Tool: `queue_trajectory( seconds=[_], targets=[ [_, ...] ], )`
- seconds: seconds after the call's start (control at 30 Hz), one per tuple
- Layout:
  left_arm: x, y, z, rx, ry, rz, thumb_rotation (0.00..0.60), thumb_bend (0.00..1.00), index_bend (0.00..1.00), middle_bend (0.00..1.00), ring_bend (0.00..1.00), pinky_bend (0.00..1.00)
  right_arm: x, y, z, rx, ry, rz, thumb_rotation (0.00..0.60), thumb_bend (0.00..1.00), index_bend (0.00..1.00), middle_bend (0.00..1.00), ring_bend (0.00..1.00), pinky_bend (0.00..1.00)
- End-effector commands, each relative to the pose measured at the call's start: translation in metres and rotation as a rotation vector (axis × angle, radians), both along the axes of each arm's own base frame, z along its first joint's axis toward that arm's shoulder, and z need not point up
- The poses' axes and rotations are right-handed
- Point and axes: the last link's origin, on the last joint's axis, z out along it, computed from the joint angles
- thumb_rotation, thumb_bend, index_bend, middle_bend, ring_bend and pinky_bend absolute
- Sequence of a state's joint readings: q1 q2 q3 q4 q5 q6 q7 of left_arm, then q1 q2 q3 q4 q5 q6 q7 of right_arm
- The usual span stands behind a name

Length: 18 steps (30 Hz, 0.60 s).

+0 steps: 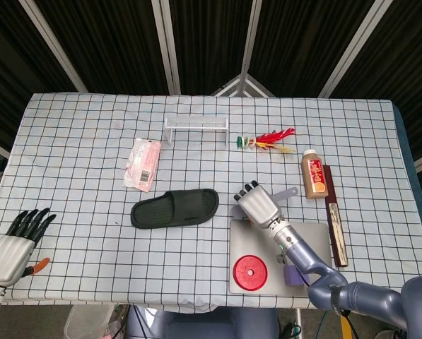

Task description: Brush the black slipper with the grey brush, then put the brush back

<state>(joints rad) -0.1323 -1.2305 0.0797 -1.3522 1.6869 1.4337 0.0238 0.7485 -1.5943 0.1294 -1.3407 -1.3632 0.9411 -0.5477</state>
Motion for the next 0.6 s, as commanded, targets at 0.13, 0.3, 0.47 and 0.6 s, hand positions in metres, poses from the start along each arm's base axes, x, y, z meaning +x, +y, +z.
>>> queue_trajectory(
  seconds=[0.13,0.3,0.47,0.6],
  targets=[
    [0.021,0.017,-0.025,-0.123,0.035,-0.111,0.6,0.58,0.0,0.0,0.0,0.0,0.009,0.0,0.007,-0.018,-0.005,0.022,0.6,0.53,0.64,0.6,0.36,0.34],
    [0.042,0.048,-0.035,-0.156,0.0,-0.197,0.6,0.64,0.0,0.02,0.0,0.0,0.022,0.0,0.012,-0.04,0.006,0.059,0.6,0.53,0.64,0.6,0.36,0.34],
    [0.062,0.071,-0.041,-0.187,-0.023,-0.257,0.6,0.65,0.0,0.06,0.02,0.01,0.035,-0.002,0.017,-0.051,-0.009,0.069,0.6,0.53,0.64,0.6,0.36,0.34],
    [0.076,0.08,-0.049,-0.215,-0.028,-0.286,0.6,0.65,0.03,0.12,0.08,0.04,0.043,-0.002,0.02,-0.054,-0.01,0.073,0.6,0.53,0.64,0.6,0.36,0.34]
  ],
)
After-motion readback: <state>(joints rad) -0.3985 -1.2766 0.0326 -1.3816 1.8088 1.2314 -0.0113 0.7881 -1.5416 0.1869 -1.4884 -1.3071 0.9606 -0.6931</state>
